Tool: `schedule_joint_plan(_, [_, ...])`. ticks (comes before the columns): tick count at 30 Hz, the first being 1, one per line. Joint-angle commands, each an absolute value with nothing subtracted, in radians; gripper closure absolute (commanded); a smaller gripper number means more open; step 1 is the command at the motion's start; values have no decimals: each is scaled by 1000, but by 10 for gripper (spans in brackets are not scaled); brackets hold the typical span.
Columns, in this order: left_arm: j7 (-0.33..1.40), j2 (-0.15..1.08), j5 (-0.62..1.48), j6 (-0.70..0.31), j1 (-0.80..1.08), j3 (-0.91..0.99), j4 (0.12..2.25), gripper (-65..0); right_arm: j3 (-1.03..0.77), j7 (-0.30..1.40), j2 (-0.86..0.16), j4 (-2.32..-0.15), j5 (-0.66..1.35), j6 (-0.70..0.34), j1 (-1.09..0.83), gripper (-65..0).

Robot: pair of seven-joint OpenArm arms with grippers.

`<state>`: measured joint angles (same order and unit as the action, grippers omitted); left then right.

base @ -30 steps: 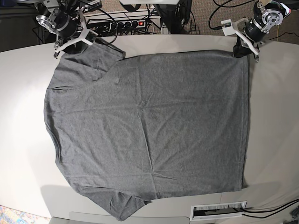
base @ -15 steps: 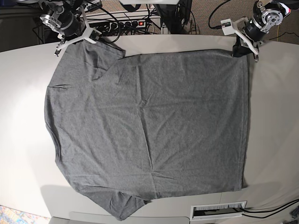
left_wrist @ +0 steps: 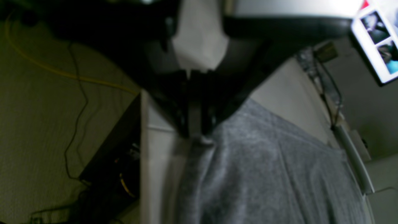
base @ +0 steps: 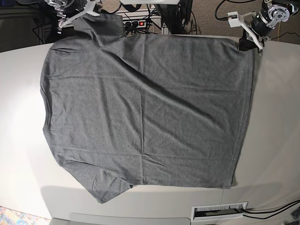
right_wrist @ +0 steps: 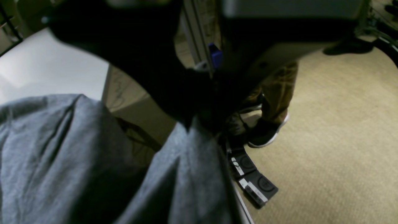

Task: Fold the T-shirt properly
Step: 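Lift the shoulders with both grippers and fold them toward the hem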

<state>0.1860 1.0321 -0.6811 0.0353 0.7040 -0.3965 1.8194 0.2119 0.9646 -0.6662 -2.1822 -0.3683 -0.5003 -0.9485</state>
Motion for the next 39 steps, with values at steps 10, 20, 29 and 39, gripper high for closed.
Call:
schedule_joint_plan(10, [232, 1050, -645, -15, 745, -412, 1831, 0, 130, 941, -677, -2258, -373, -466, -970, 0])
schedule_joint_plan(20, [336, 1050, -753, 104, 753, -412, 1856, 0, 83, 883, -676, -2350, -378, -442, -969, 0])
schedule_joint_plan(29, [436, 1050, -961, 294, 753, -412, 1858, 0, -119, 826, -676, -2356, -301, -399, -966, 0])
schedule_joint_plan(39, [491, 1050, -1018, 344, 745, -409, 1944, 0, -172, 774, -675, -2356, -171, -398, -827, 0])
